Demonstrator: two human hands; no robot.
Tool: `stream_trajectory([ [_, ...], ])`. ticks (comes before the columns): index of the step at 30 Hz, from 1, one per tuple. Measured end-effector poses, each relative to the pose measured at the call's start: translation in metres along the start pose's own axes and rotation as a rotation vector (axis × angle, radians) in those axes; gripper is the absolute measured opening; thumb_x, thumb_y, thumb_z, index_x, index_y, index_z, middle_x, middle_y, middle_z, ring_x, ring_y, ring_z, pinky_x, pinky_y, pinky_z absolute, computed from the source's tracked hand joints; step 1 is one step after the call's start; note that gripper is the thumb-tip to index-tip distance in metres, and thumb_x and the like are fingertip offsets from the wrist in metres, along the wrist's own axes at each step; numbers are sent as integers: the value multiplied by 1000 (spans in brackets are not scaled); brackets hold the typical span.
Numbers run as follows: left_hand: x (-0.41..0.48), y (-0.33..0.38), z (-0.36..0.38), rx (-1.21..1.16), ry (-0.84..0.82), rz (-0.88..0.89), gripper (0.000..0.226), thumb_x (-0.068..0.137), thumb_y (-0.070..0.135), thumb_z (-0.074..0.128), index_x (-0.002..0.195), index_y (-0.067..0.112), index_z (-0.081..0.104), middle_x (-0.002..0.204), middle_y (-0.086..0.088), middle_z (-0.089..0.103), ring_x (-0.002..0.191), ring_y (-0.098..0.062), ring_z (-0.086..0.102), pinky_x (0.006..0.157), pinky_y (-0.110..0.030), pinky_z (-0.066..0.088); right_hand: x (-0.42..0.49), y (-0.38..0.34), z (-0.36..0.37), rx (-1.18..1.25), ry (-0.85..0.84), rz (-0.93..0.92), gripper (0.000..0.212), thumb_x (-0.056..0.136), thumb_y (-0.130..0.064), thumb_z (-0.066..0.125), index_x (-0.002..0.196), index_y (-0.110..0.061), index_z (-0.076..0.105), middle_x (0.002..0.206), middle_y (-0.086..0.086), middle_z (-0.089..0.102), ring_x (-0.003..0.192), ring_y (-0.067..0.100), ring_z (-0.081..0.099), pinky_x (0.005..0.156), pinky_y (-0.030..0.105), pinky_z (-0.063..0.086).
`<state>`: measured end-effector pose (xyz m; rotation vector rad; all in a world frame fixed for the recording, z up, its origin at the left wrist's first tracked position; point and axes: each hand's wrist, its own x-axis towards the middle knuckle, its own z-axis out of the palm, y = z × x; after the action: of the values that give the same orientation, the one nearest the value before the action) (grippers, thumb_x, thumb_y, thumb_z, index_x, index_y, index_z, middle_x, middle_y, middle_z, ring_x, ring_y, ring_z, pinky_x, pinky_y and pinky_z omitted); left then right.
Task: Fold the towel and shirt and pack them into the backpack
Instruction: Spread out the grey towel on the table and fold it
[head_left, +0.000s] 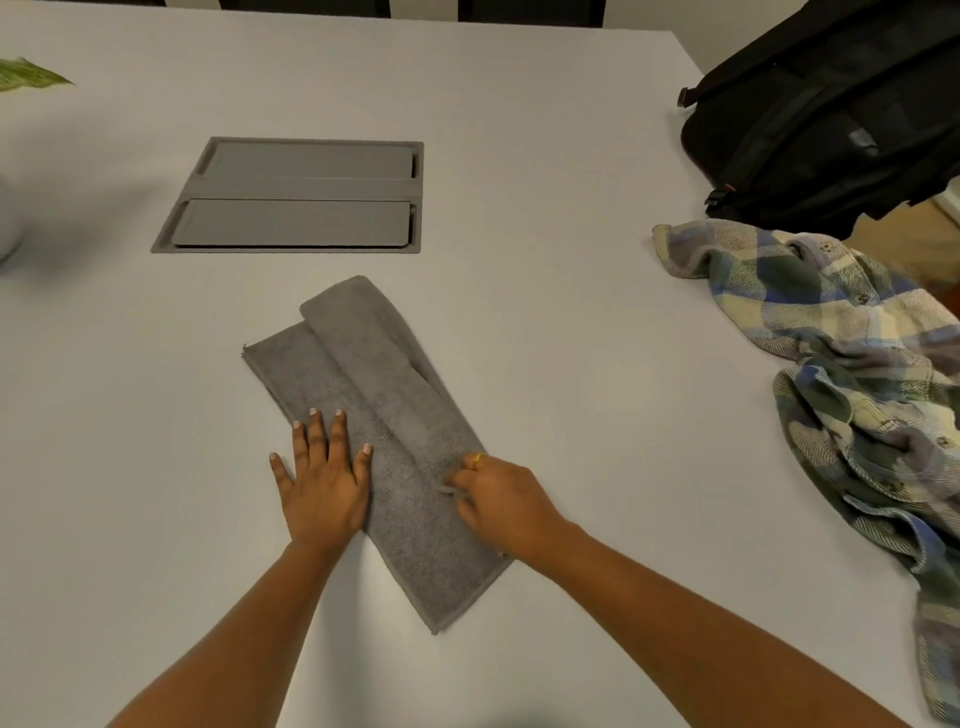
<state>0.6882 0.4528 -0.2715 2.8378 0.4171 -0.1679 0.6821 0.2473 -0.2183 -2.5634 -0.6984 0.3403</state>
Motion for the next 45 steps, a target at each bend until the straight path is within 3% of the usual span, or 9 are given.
stream_trajectory([
  [8, 0, -1, 2, -8, 0, -1, 61, 96, 49, 14, 149, 25, -3, 158, -2, -8, 144, -19, -12, 113, -49, -9, 8, 21, -37, 459, 173, 269, 25, 87, -39, 61, 90, -18, 74, 67, -4, 65, 64, 15, 60, 69, 32, 51],
  [11, -1, 0, 2, -6, 4, -1, 61, 96, 49, 14, 149, 25, -3, 158, -3, -8, 144, -19, -11, 113, -48, -9, 26, 29, -37, 454, 328, 444, 24, 83, -38, 67, 97, -18, 70, 80, -11, 62, 75, 5, 54, 74, 26, 46],
  [16, -1, 0, 1, 8, 3, -1, 60, 97, 48, 14, 149, 24, -4, 157, -3, -9, 144, -20, -12, 112, -49, -10, 43, 23, -34, 286, 37, 511, 35, 81, -40, 69, 110, -20, 68, 107, -4, 66, 96, 13, 59, 77, 23, 42],
  [19, -1, 0, 2, 12, 6, -6, 59, 97, 47, 14, 149, 25, -4, 158, -3, -7, 144, -20, -11, 112, -49, -10, 47, 42, -55, 442, 259, 602, 2, 82, -25, 70, 83, -23, 70, 94, -2, 69, 92, 17, 63, 78, 24, 46],
  [24, -1, 0, 2, 29, 1, 0, 59, 97, 47, 13, 149, 25, -4, 158, -3, -7, 144, -20, -10, 112, -50, -10, 36, 103, -84, 356, 556, 899, 9, 87, -8, 60, 82, -13, 66, 98, 8, 68, 90, 25, 62, 69, 25, 43],
  [29, 0, -1, 3, 34, 2, 4, 60, 95, 52, 5, 149, 26, -5, 158, -2, -7, 145, -20, -10, 112, -49, -10, 30, 100, -70, 142, 644, 637, 13, 87, -7, 55, 94, -9, 65, 102, 8, 61, 90, 24, 58, 71, 27, 40],
  [33, 0, -2, 3, 32, 11, 13, 65, 92, 55, 1, 149, 25, -3, 158, -2, -6, 145, -20, -8, 112, -51, -9, 34, 73, -43, 114, 317, 218, 31, 96, -26, 48, 122, -13, 57, 126, 8, 54, 117, 22, 49, 97, 35, 41],
  [36, -1, -1, 1, 46, -7, 9, 60, 96, 51, 8, 149, 26, -5, 158, -2, -8, 144, -19, -10, 113, -51, -8, 29, 80, -20, -148, -71, 131, 78, 84, -73, 8, 149, -30, 14, 158, 1, 7, 145, 20, 6, 116, 50, 8],
  [45, -1, -1, -1, 31, -5, 15, 64, 93, 53, 9, 149, 26, -4, 158, -2, -8, 144, -19, -11, 113, -51, -8, 17, 94, -2, -277, -29, 357, 96, 55, -83, -26, 142, -41, -18, 156, -3, -17, 144, 17, -16, 111, 55, -8],
])
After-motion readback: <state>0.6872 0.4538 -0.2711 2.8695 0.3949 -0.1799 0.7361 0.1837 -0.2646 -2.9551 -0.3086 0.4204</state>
